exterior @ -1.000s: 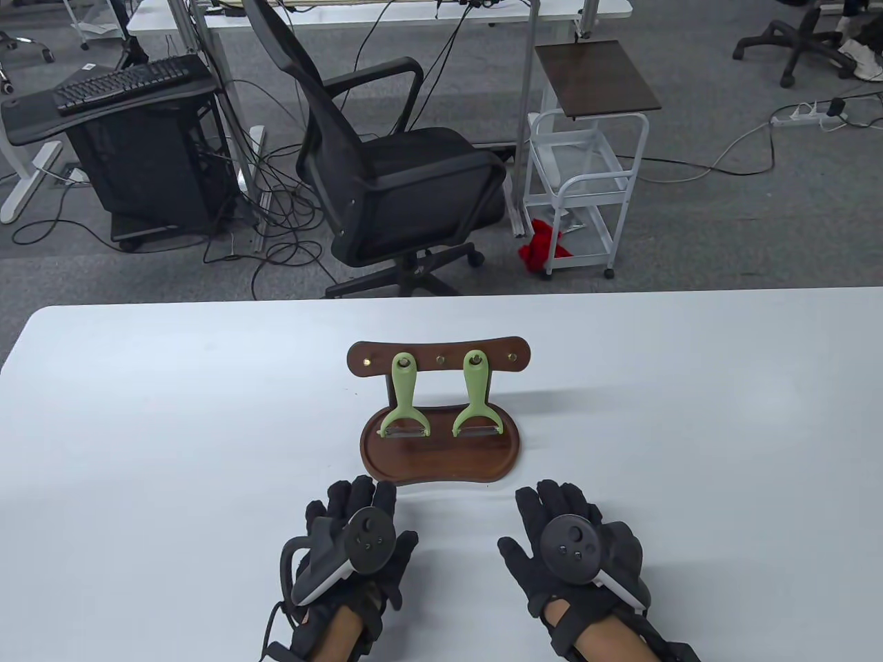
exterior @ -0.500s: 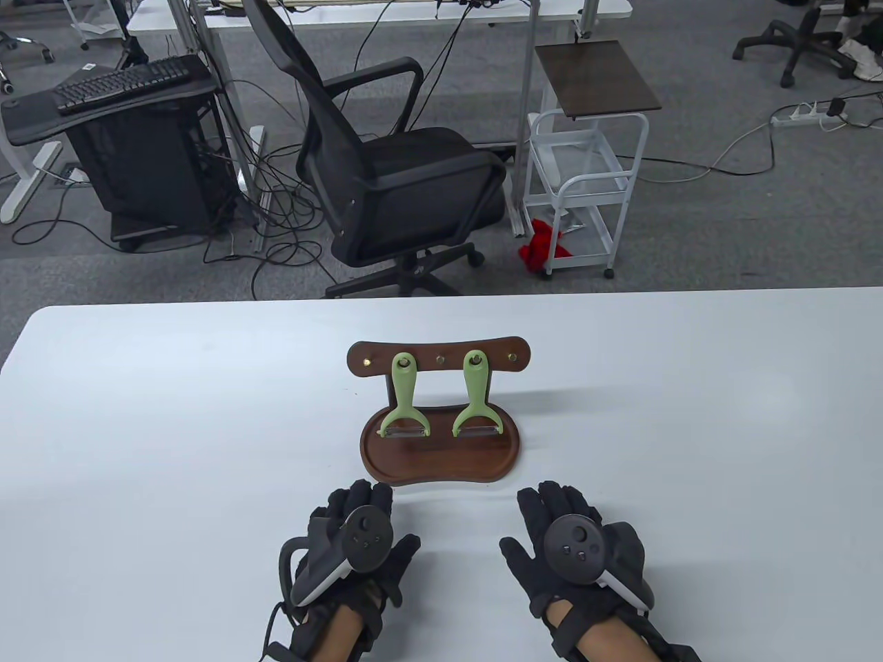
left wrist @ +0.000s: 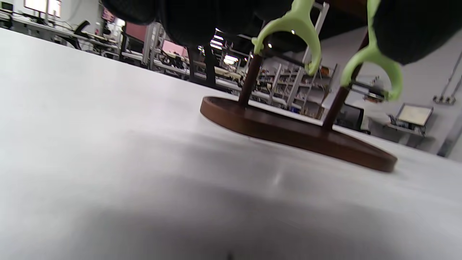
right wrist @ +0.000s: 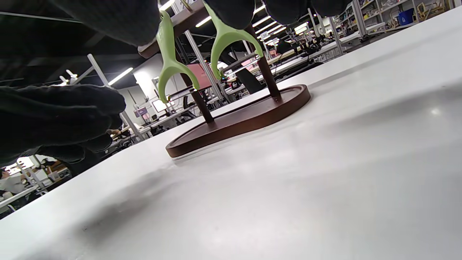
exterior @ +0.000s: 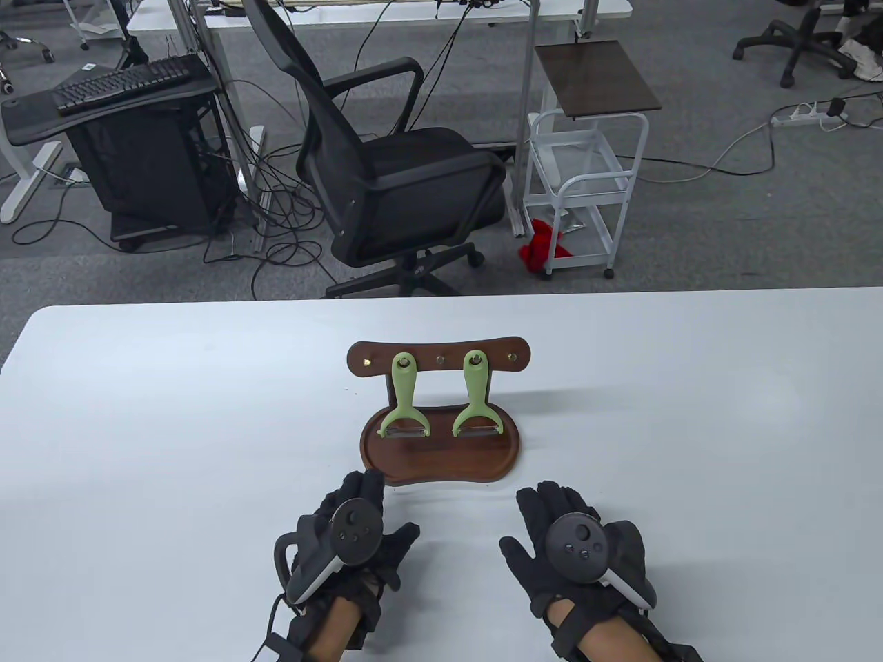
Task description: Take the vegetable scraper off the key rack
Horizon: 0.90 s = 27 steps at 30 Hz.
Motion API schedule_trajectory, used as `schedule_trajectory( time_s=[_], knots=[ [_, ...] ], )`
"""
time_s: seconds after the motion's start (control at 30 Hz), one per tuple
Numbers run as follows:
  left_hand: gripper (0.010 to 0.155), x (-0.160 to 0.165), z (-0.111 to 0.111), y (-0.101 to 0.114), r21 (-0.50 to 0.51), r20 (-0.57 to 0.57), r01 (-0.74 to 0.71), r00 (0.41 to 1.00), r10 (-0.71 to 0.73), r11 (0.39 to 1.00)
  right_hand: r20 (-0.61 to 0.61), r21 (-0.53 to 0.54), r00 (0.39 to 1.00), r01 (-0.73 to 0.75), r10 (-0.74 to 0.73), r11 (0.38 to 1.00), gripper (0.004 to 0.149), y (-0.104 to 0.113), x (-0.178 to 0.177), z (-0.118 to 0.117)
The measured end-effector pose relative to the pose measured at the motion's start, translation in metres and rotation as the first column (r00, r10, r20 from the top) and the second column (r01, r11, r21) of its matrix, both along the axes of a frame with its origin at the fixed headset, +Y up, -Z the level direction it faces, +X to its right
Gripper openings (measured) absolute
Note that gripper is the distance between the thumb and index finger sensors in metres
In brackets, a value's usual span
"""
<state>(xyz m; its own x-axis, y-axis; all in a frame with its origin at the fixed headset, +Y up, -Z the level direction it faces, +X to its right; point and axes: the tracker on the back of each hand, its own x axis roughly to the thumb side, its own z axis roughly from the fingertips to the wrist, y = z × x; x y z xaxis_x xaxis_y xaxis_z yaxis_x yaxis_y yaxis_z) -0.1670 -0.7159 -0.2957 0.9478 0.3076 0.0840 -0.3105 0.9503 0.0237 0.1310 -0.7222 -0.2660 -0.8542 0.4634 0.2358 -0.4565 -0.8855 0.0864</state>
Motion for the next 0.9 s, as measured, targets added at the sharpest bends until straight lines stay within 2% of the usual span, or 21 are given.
schedule_trajectory(
  time_s=[0.13,0.23,0.4,0.57,0.67,0.83,0.9],
  knots=[
    [0.086,0.003,-0.010,0.009,0.075,-0.017,-0.015,1.000,0.016,0.997,-0.016,-0.012,1.000,0.000,0.000,1.000,0.071,-0.001,-0.002,0.001],
    [0.084,0.010,-0.020,0.015,0.143,0.003,0.115,0.993,-0.117,0.983,-0.025,-0.015,1.000,0.011,-0.011,1.000,0.071,0.000,-0.002,0.002],
    [0.081,0.013,-0.039,0.021,0.144,-0.035,0.040,0.999,-0.036,0.989,-0.030,-0.007,0.999,0.018,-0.018,1.000,0.071,0.000,-0.003,0.002],
    [0.076,0.018,-0.054,0.029,0.167,-0.070,0.052,0.997,-0.041,0.985,-0.037,-0.015,0.999,0.028,-0.028,1.000,0.071,-0.001,-0.003,0.002],
    [0.075,0.021,-0.063,0.032,0.141,-0.115,-0.039,0.992,0.055,0.989,-0.041,-0.019,0.999,0.031,-0.032,0.999,0.071,-0.001,-0.004,0.002],
    [0.075,0.027,-0.078,0.041,0.143,-0.165,-0.050,0.983,0.074,0.988,-0.044,-0.031,0.999,0.030,-0.032,0.999,0.071,-0.001,-0.005,0.003],
    [0.077,0.029,-0.085,0.044,0.100,-0.195,-0.042,0.979,0.061,0.994,-0.043,-0.031,0.999,0.031,-0.032,0.999,0.071,-0.001,-0.004,0.003]
  ],
)
